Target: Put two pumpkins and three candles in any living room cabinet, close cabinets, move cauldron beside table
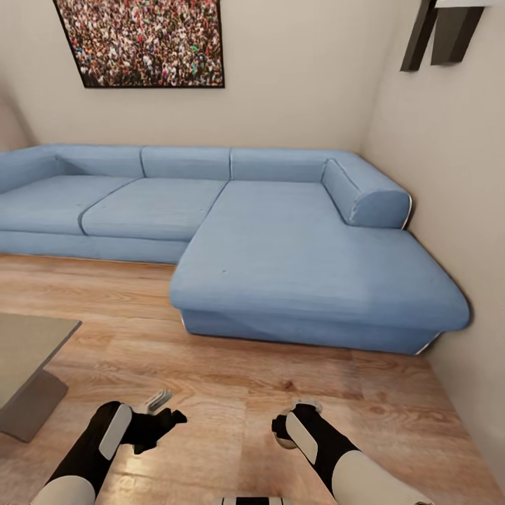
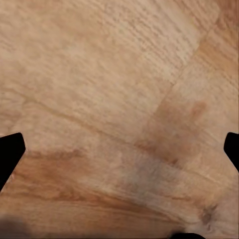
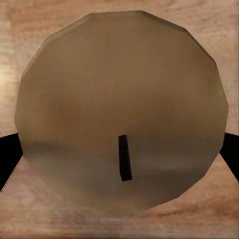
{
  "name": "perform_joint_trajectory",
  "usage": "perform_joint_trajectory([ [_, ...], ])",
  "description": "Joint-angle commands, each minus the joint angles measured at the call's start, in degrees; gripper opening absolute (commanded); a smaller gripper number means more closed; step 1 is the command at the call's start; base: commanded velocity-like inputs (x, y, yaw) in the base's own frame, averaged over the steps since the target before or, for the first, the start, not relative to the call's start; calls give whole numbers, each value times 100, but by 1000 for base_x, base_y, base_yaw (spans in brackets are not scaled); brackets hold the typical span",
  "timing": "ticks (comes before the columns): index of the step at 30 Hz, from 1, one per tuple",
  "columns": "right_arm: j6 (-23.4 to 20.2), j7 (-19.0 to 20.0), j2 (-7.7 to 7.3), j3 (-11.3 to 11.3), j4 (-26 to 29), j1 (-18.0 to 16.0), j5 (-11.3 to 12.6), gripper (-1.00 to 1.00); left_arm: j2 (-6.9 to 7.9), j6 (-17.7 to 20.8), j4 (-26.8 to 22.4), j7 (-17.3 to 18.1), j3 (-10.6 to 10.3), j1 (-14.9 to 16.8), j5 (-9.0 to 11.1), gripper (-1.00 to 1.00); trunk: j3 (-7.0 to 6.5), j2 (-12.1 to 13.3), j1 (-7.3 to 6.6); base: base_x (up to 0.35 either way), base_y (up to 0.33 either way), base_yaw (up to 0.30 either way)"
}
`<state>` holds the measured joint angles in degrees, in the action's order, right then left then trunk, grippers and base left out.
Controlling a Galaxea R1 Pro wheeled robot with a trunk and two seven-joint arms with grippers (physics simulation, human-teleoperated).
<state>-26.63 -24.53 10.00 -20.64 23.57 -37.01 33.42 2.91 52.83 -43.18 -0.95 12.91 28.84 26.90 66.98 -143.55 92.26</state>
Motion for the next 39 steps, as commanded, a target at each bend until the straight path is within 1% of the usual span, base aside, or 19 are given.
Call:
perform_joint_trajectory([
  [1,0,0,0,0,-1,1,7,-100,-15,-20,-15,-105,-3,1,-1,100,-23,2,-2,0,0,161],
  [4,0,1,0,5,-1,1,6,-100,-54,-45,-61,-379,-7,0,-1,100,-89,6,-10,0,0,186],
  [7,0,1,0,4,-1,1,6,-100,-145,-57,-91,-632,-12,0,-1,100,-156,10,-18,-27,0,214],
  [12,6,1,0,6,-1,1,6,-100,-228,-149,-102,-858,-36,2,-3,100,-266,16,-31,-237,0,120],
  [14,8,1,0,7,-1,1,6,-100,-264,-189,-102,-911,-164,0,-7,100,-311,19,-36,-153,0,23],
  [18,10,4,0,7,-1,1,8,-100,-303,-261,-103,-1043,-635,0,-7,100,-402,24,-46,-44,0,-4],
  [22,9,7,0,7,-1,1,12,-100,-314,-319,-103,-1122,-813,3,-5,100,-510,30,-56,-9,0,-116],
  [23,9,8,0,9,-1,1,13,-100,-316,-325,-103,-1130,-830,1,-4,100,-539,31,-59,-3,0,-174],
  [27,9,9,0,9,-1,1,13,-100,-319,-336,-103,-1143,-861,2,-5,100,-634,192,-147,-78,0,-154],
  [32,11,10,0,8,-1,1,13,-100,-335,-385,-103,-1151,-875,1,-6,100,-731,392,-257,-276,0,-37],
  [35,15,10,0,9,-1,1,14,-100,-339,-393,-103,-1146,-877,0,-7,100,-736,392,-257,-273,0,-50],
  [39,17,10,0,12,-1,1,14,-100,-336,-396,-103,-1145,-875,-1,-13,100,-738,392,-257,-90,0,-20],
])
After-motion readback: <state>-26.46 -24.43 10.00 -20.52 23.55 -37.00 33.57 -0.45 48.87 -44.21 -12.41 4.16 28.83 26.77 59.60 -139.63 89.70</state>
